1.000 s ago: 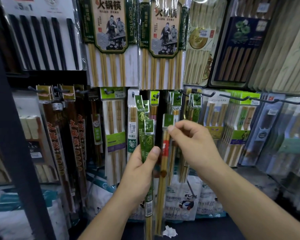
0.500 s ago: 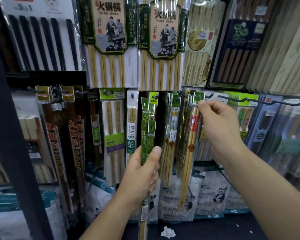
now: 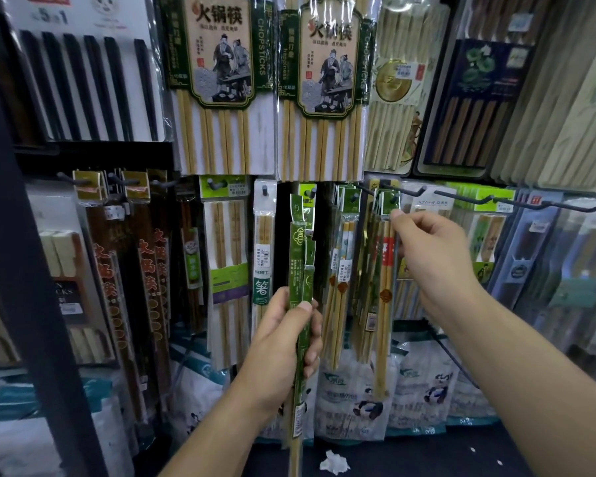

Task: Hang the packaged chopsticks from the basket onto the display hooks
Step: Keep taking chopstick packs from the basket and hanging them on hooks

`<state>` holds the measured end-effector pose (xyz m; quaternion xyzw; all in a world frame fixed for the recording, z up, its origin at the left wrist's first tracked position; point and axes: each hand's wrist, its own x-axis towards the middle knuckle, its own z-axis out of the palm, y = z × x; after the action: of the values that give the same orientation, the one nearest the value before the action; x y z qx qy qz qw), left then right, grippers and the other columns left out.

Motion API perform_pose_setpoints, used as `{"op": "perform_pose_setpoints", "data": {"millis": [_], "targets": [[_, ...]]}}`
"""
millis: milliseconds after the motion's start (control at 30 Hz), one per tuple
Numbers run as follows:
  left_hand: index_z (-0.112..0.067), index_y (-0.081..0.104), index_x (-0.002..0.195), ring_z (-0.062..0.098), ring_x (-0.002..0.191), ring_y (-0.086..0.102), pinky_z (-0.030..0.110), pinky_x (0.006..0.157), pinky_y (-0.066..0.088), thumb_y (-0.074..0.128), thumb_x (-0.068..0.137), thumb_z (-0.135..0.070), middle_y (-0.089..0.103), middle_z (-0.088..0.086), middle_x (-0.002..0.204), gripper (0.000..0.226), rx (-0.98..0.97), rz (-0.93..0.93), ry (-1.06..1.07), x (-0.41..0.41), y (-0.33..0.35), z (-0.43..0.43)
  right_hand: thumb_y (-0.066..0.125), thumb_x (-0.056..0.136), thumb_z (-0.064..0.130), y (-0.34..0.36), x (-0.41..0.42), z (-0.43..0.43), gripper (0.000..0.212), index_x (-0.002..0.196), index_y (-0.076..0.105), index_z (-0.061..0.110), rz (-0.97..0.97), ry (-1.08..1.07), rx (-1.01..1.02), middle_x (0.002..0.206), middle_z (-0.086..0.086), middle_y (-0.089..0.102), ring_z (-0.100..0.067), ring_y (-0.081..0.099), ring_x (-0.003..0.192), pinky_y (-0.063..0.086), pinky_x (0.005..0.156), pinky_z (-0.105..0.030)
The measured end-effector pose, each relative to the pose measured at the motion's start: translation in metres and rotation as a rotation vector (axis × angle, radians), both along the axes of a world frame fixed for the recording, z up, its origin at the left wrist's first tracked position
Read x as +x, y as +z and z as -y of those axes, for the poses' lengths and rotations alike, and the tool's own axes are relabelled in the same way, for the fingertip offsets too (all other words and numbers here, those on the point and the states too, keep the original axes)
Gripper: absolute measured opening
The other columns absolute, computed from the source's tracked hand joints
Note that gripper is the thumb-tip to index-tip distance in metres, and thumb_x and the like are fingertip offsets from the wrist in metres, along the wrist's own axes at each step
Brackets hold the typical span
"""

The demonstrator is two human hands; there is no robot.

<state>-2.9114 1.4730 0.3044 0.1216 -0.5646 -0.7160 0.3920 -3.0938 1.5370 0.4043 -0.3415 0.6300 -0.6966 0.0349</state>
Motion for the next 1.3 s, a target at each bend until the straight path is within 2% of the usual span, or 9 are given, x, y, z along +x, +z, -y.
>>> {"op": "perform_pose_setpoints", "data": {"millis": [100, 200, 300, 433, 600, 733, 900, 1033, 1300], "targets": [[-0.012, 0.053, 0.118, 0.012, 0.055, 0.048, 0.025, 0.046, 0.039, 0.05, 0.106, -0.02, 0.06, -0.002, 0.077, 0.015, -0.031, 0.019, 0.023, 0.0, 0.001, -0.001, 0.068, 0.096, 0.034, -0.006, 0.0, -0.002, 0.022, 0.086, 0.067, 0.015, -0.047, -0.076, -0.021, 0.07, 0.006, 0.059, 0.002, 0.053, 0.058, 0.046, 0.065, -0.018], [-0.009, 0.055, 0.114, 0.011, 0.059, 0.053, 0.024, 0.048, 0.044, 0.049, 0.106, -0.021, 0.063, -0.002, 0.078, 0.016, -0.091, 0.044, 0.06, -0.001, 0.001, -0.001, 0.069, 0.096, 0.032, -0.011, 0.007, -0.006, 0.021, 0.087, 0.064, 0.014, -0.07, -0.092, -0.034, 0.069, 0.005, 0.055, 0.005, 0.049, 0.051, 0.044, 0.053, -0.012], [-0.005, 0.056, 0.109, 0.014, 0.062, 0.06, 0.026, 0.05, 0.05, 0.053, 0.1, -0.028, 0.067, 0.001, 0.08, 0.025, -0.131, 0.019, 0.06, -0.003, 0.003, -0.003, 0.068, 0.095, 0.035, -0.015, 0.019, -0.01, 0.014, 0.09, 0.07, 0.022, -0.119, 0.007, 0.058, 0.071, 0.007, 0.063, 0.006, 0.054, 0.057, 0.046, 0.056, -0.015], [-0.006, 0.059, 0.11, 0.017, 0.063, 0.065, 0.029, 0.052, 0.055, 0.056, 0.093, -0.031, 0.07, 0.005, 0.08, 0.03, -0.12, -0.016, 0.019, -0.005, 0.003, -0.004, 0.067, 0.095, 0.032, -0.023, 0.04, -0.01, 0.005, 0.095, 0.073, 0.031, -0.153, 0.307, 0.156, 0.076, 0.012, 0.072, 0.003, 0.06, 0.059, 0.046, 0.054, -0.01], [-0.005, 0.059, 0.114, 0.021, 0.065, 0.067, 0.031, 0.054, 0.057, 0.056, 0.095, -0.03, 0.072, 0.009, 0.083, 0.031, -0.121, -0.034, 0.001, -0.004, 0.003, -0.004, 0.068, 0.097, 0.025, -0.028, 0.051, -0.006, 0.022, 0.076, 0.072, 0.031, -0.114, 0.381, 0.12, 0.059, 0.008, 0.062, -0.003, 0.056, 0.055, 0.043, 0.051, -0.012], [-0.004, 0.06, 0.12, 0.025, 0.076, 0.074, 0.037, 0.065, 0.064, 0.056, 0.095, -0.029, 0.076, 0.013, 0.09, 0.035, -0.083, -0.057, -0.015, -0.004, 0.002, -0.003, 0.068, 0.097, 0.025, -0.027, 0.049, -0.008, 0.02, 0.077, 0.073, 0.025, -0.061, 0.361, 0.085, 0.061, 0.006, 0.062, -0.005, 0.057, 0.058, 0.044, 0.053, -0.014], [-0.009, 0.062, 0.114, 0.015, 0.087, 0.075, 0.023, 0.072, 0.059, 0.053, 0.095, -0.035, 0.079, 0.005, 0.095, 0.033, -0.114, 0.014, 0.096, -0.003, 0.0, 0.002, 0.072, 0.092, 0.026, -0.007, 0.033, -0.012, 0.012, 0.082, 0.075, 0.021, 0.213, 0.259, -0.107, 0.066, 0.008, 0.063, -0.004, 0.053, 0.056, 0.045, 0.05, -0.017], [-0.005, 0.057, 0.114, 0.02, 0.083, 0.074, 0.034, 0.073, 0.063, 0.05, 0.1, -0.028, 0.078, 0.008, 0.093, 0.027, -0.1, -0.002, 0.065, -0.003, 0.002, 0.001, 0.073, 0.094, 0.028, 0.006, 0.021, -0.01, 0.026, 0.067, 0.073, 0.027, 0.165, 0.115, -0.159, 0.054, 0.011, 0.054, -0.004, 0.05, 0.052, 0.043, 0.049, -0.018], [-0.005, 0.057, 0.114, 0.019, 0.078, 0.071, 0.031, 0.069, 0.061, 0.044, 0.107, -0.018, 0.077, 0.008, 0.089, 0.02, -0.121, 0.013, 0.053, -0.003, 0.002, 0.001, 0.071, 0.095, 0.025, 0.008, 0.007, -0.001, 0.019, 0.078, 0.069, 0.018, 0.159, 0.023, -0.165, 0.053, 0.009, 0.05, -0.003, 0.046, 0.046, 0.042, 0.045, -0.017]]}}
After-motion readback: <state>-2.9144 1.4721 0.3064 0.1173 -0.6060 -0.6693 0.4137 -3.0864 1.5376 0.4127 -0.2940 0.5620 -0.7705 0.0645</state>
